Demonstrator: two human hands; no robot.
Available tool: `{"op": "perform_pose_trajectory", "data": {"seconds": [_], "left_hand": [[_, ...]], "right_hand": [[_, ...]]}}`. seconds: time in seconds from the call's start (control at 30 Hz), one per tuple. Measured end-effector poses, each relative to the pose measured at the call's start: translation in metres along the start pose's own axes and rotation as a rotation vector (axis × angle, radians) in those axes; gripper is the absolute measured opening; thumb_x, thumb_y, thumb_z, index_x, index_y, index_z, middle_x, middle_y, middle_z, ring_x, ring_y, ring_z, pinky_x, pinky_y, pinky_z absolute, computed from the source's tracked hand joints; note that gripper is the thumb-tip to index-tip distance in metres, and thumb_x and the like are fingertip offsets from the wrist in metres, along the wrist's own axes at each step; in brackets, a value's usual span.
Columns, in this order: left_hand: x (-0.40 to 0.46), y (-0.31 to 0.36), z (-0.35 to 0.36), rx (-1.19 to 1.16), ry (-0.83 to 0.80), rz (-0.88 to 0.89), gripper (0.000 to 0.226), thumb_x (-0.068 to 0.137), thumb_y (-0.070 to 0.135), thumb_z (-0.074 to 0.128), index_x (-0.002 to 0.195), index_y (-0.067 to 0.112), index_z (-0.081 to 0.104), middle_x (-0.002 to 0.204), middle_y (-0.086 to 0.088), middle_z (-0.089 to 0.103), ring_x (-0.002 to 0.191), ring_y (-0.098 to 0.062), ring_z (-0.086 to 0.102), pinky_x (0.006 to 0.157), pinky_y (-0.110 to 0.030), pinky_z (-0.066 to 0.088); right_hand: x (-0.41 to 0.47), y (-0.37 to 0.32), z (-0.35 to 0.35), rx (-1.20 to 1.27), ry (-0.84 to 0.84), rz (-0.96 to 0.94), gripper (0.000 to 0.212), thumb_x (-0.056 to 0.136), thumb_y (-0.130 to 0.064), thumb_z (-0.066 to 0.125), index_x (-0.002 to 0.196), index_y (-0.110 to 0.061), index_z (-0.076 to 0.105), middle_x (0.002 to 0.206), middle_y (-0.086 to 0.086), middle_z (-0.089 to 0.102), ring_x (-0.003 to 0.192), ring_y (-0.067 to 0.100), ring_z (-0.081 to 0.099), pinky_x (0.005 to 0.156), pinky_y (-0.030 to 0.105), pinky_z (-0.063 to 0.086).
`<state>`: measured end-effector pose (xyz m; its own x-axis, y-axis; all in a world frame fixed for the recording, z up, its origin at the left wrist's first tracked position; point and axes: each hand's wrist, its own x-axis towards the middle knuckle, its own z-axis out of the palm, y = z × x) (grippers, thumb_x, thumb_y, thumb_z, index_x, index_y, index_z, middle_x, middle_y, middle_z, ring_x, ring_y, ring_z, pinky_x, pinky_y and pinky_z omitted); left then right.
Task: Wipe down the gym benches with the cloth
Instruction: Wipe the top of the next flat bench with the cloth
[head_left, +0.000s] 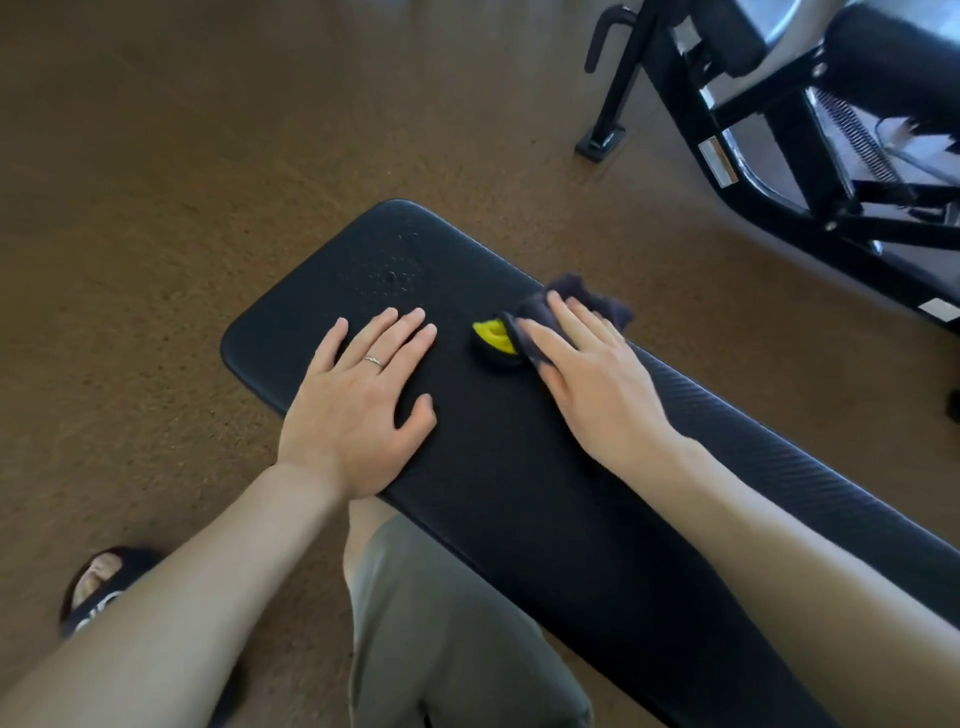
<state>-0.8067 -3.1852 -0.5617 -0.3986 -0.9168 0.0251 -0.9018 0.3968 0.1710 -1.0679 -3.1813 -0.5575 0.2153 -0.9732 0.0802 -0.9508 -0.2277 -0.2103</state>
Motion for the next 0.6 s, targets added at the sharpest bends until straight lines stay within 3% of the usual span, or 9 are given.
{"op": "perform_pose_trajectory", "data": {"seconds": [0.13, 0.27, 0.37, 0.47, 0.53, 0.6], "left_hand": [[-0.001, -0.002, 0.001, -0.009, 0.004, 0.013, 0.064, 0.1, 0.048, 0.029, 0.161, 0.026, 0.03, 0.169, 0.008, 0.022, 0.157, -0.012, 0.012, 0.128, -0.048, 0.009], [0.0, -0.005, -0.001, -0.029, -0.037, 0.056, 0.067, 0.101, 0.05, 0.025, 0.163, 0.025, 0.023, 0.171, 0.008, 0.015, 0.158, -0.012, 0.006, 0.128, -0.048, 0.004], [0.002, -0.017, -0.01, -0.243, -0.051, 0.054, 0.064, 0.106, 0.044, 0.038, 0.164, 0.026, 0.018, 0.171, 0.009, 0.012, 0.157, -0.007, 0.003, 0.128, -0.036, 0.001], [0.002, -0.055, -0.018, -0.262, 0.074, -0.195, 0.063, 0.107, 0.034, 0.043, 0.163, 0.02, 0.02, 0.171, 0.001, 0.013, 0.158, -0.018, 0.006, 0.128, -0.041, 0.005], [-0.001, -0.081, -0.019, -0.312, 0.022, -0.443, 0.065, 0.109, 0.037, 0.037, 0.164, 0.014, 0.011, 0.172, -0.005, 0.005, 0.158, -0.023, 0.002, 0.128, -0.041, 0.004], [-0.003, -0.092, -0.016, -0.498, -0.065, -0.542, 0.067, 0.11, 0.037, 0.035, 0.164, 0.01, 0.006, 0.171, -0.005, 0.001, 0.157, -0.021, 0.004, 0.126, -0.034, 0.009]], "right_hand": [[-0.026, 0.002, -0.002, 0.045, -0.01, 0.087, 0.044, 0.106, -0.022, 0.052, 0.15, -0.02, 0.053, 0.163, 0.014, 0.037, 0.152, 0.036, 0.031, 0.125, 0.049, 0.025], [0.059, -0.04, 0.018, 0.027, 0.072, 0.231, 0.038, 0.107, -0.019, 0.048, 0.143, -0.013, 0.056, 0.151, 0.025, 0.049, 0.139, 0.043, 0.044, 0.117, 0.049, 0.031], [0.124, -0.083, 0.029, 0.017, 0.074, 0.268, 0.029, 0.106, -0.019, 0.044, 0.133, -0.015, 0.054, 0.138, 0.022, 0.056, 0.128, 0.039, 0.049, 0.109, 0.046, 0.034], [0.149, -0.109, 0.039, -0.017, 0.082, 0.202, 0.034, 0.104, -0.014, 0.049, 0.137, -0.016, 0.05, 0.15, 0.024, 0.045, 0.14, 0.041, 0.038, 0.118, 0.047, 0.026], [0.139, -0.11, 0.042, -0.023, 0.076, 0.128, 0.043, 0.105, -0.015, 0.05, 0.148, -0.017, 0.045, 0.159, 0.025, 0.036, 0.149, 0.042, 0.029, 0.122, 0.047, 0.02], [0.104, -0.112, 0.043, 0.017, 0.068, 0.003, 0.044, 0.106, -0.018, 0.048, 0.15, -0.014, 0.047, 0.159, 0.025, 0.038, 0.15, 0.042, 0.03, 0.123, 0.048, 0.02]]}}
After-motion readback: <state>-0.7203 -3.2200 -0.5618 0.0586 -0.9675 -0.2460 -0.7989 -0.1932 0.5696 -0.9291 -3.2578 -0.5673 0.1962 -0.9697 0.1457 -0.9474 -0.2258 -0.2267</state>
